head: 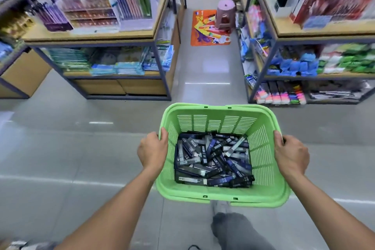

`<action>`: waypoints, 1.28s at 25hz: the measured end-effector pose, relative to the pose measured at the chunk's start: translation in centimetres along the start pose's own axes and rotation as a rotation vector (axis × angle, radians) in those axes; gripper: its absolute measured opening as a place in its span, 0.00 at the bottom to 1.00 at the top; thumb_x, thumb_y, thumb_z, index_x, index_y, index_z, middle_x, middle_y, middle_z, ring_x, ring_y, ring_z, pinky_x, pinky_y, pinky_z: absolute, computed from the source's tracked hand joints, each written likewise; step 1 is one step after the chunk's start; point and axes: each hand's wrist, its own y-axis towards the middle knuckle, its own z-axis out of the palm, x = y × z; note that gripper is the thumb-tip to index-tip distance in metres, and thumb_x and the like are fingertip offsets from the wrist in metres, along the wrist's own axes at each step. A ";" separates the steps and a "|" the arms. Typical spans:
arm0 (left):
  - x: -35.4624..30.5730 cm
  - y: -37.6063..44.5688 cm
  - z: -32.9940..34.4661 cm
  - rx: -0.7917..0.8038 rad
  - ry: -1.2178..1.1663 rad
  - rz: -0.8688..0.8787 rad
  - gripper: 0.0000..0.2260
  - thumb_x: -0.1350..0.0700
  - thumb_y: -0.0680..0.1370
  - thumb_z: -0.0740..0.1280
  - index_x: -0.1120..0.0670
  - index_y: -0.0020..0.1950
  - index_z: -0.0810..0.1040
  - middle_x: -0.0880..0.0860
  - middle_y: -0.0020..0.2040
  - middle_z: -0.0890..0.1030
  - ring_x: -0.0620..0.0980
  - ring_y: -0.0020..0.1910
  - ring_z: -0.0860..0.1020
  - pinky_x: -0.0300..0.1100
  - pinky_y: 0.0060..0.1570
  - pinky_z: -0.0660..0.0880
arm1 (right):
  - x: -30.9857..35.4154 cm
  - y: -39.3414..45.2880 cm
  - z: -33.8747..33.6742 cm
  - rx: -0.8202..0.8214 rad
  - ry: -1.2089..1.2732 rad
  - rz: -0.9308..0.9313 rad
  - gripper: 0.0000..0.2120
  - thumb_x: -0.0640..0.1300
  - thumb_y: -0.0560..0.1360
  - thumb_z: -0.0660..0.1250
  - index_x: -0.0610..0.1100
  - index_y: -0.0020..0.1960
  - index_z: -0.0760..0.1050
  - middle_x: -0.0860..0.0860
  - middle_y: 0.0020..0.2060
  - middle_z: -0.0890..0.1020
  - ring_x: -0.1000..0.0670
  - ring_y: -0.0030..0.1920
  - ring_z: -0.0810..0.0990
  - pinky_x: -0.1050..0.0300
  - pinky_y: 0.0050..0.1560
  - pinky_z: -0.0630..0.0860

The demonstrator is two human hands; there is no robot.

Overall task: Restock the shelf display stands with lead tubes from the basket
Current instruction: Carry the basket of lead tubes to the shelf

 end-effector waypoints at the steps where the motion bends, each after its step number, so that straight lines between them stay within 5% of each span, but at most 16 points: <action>1: -1.7 2.5 0.9 0.007 0.013 0.015 0.26 0.41 0.82 0.57 0.56 0.29 0.70 0.57 0.30 0.78 0.59 0.32 0.77 0.47 0.33 0.73 | 1.1 2.3 0.7 -0.007 -0.013 0.008 0.27 0.57 0.84 0.57 0.40 0.33 0.70 0.41 0.30 0.74 0.41 0.33 0.72 0.51 0.35 0.65; 7: -13.7 18.8 7.5 0.061 0.065 0.117 0.26 0.40 0.83 0.55 0.57 0.33 0.71 0.57 0.34 0.78 0.60 0.36 0.77 0.47 0.34 0.68 | 8.5 20.3 5.5 0.006 -0.003 0.051 0.23 0.56 0.83 0.58 0.41 0.37 0.70 0.35 0.37 0.79 0.38 0.38 0.75 0.50 0.37 0.65; 11: -21.5 29.1 9.6 0.050 0.065 0.137 0.27 0.39 0.83 0.55 0.58 0.36 0.73 0.57 0.35 0.77 0.62 0.40 0.79 0.48 0.36 0.67 | 14.9 31.5 7.3 -0.008 -0.018 0.050 0.23 0.57 0.83 0.58 0.40 0.38 0.70 0.40 0.35 0.77 0.42 0.36 0.72 0.50 0.37 0.66; 14: -26.9 38.1 11.5 0.055 0.037 0.125 0.26 0.39 0.83 0.55 0.57 0.34 0.71 0.57 0.35 0.76 0.61 0.39 0.77 0.49 0.37 0.67 | 21.0 40.1 9.3 -0.011 -0.003 0.042 0.23 0.56 0.83 0.59 0.42 0.35 0.67 0.46 0.30 0.70 0.42 0.35 0.70 0.50 0.36 0.63; 21: -37.3 62.3 17.6 0.043 0.021 0.168 0.28 0.39 0.83 0.56 0.58 0.32 0.72 0.56 0.31 0.77 0.58 0.33 0.77 0.47 0.31 0.65 | 34.8 58.8 17.9 -0.057 -0.038 0.037 0.22 0.54 0.83 0.59 0.39 0.38 0.71 0.39 0.35 0.76 0.43 0.36 0.69 0.50 0.37 0.62; 27: -47.6 80.8 21.3 0.034 0.018 0.182 0.27 0.40 0.83 0.57 0.60 0.35 0.75 0.60 0.34 0.77 0.60 0.35 0.76 0.48 0.33 0.64 | 46.4 75.7 23.8 -0.079 -0.049 0.038 0.24 0.54 0.83 0.60 0.33 0.44 0.76 0.32 0.41 0.81 0.34 0.43 0.80 0.48 0.39 0.67; 32: -55.6 96.3 27.5 0.039 0.027 0.111 0.27 0.41 0.83 0.57 0.59 0.34 0.72 0.55 0.29 0.73 0.52 0.28 0.69 0.45 0.27 0.59 | 55.0 92.3 30.9 -0.025 -0.045 0.031 0.23 0.53 0.84 0.59 0.32 0.48 0.77 0.32 0.43 0.81 0.36 0.41 0.77 0.49 0.39 0.65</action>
